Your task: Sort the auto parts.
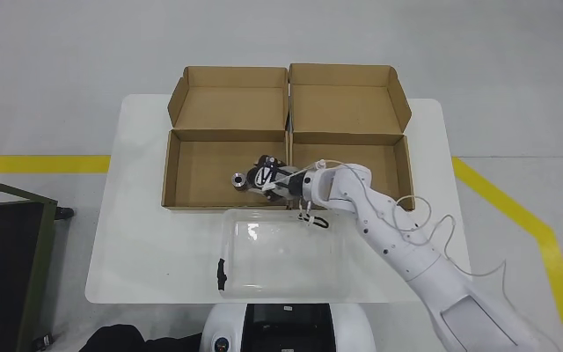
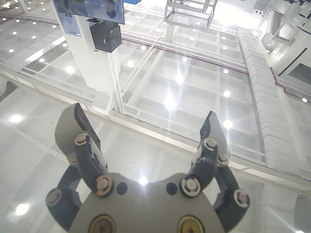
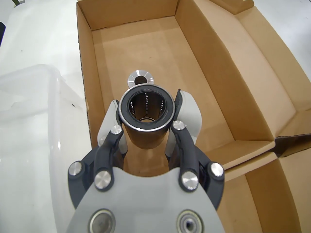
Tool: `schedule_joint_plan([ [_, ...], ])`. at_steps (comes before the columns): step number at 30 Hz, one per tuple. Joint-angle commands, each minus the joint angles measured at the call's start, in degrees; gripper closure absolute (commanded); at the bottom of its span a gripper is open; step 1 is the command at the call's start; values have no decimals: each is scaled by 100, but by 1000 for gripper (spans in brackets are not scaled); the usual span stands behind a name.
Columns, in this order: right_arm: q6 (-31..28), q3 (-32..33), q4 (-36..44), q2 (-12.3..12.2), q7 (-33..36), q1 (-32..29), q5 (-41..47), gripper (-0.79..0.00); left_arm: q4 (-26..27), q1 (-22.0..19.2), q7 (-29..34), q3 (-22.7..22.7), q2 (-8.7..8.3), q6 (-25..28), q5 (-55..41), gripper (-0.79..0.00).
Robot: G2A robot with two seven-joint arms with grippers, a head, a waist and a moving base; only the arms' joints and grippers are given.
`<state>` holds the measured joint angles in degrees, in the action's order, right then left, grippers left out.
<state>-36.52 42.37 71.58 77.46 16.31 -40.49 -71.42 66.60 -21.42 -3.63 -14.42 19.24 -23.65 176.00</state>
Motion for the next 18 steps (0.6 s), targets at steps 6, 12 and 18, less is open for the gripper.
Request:
schedule_joint_plan([
  [6, 28, -137, -209, 95, 60, 119, -34, -197, 0, 0, 0, 0, 0, 0, 0, -785],
  [12, 62, -136, -303, 132, 85, 157, -84, -348, 0, 0, 0, 0, 0, 0, 0, -785],
  [18, 22, -86, -263, 137, 113, 127, -105, -690, 0, 0, 0, 0, 0, 0, 0, -785],
])
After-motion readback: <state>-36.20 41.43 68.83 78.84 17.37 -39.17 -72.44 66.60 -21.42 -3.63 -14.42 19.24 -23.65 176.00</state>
